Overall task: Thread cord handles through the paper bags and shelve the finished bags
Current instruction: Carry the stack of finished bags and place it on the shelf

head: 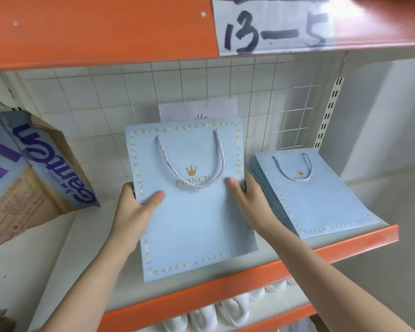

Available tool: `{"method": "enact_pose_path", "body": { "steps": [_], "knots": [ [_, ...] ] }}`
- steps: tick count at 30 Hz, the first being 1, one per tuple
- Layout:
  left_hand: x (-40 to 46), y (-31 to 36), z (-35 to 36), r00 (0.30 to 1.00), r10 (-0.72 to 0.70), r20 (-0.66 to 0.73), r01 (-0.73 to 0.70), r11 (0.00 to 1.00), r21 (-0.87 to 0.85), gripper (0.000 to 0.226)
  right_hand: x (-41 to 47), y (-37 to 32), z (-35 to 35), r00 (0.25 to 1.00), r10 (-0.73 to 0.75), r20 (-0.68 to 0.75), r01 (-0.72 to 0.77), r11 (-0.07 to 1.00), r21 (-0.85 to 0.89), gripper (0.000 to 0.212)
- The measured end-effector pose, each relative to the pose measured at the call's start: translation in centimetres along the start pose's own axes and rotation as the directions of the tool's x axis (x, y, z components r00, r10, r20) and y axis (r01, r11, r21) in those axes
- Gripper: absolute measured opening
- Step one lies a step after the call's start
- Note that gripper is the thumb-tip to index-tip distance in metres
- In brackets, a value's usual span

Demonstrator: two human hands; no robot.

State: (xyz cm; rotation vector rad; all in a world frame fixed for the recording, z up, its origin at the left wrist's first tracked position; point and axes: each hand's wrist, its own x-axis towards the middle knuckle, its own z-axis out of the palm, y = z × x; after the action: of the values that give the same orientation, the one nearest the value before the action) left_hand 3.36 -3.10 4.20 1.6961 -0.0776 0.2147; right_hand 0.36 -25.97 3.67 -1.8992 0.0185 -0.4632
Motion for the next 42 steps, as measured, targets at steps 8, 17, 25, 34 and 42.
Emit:
{"method": "enact_pose_path", "body": {
  "steps": [8, 17, 25, 34, 42],
  "knots": [
    [-0.9, -5.4, 1.8, 0.909, -0.416, -0.027, 0.417, 0.908, 0.039, 0.023, 2.3, 6.4, -8.7, 0.942, -0.088, -0.324, -0.064, 0.9, -0.431, 0.017],
    [0.5, -5.0, 3.0, 0.889, -0.458, -0.016, 0.458, 0.888, 0.038, 0.022, 7.2, 13.1, -20.8, 0.736, 0.52, -0.432, -0.676, 0.587, -0.445, 0.08],
    [1.3, -4.8, 3.0, 0.87, -0.493, -0.003, 0.493, 0.87, 0.029, 0.016, 7.4, 13.0, -21.9, 0.785, 0.608, -0.122, -0.61, 0.723, -0.323, 0.043],
    [1.0, -4.2, 2.8, 0.87, -0.492, -0.037, 0.493, 0.869, 0.04, 0.025, 6.4, 13.4, -16.5, 0.862, 0.501, -0.072, -0.494, 0.801, -0.338, 0.052],
    [1.0, -3.7, 2.4, 0.858, -0.512, 0.044, 0.509, 0.859, 0.063, 0.027, 5.5, 11.6, -17.6, 0.803, 0.596, -0.016, -0.595, 0.799, -0.092, 0.056]
  ]
}}
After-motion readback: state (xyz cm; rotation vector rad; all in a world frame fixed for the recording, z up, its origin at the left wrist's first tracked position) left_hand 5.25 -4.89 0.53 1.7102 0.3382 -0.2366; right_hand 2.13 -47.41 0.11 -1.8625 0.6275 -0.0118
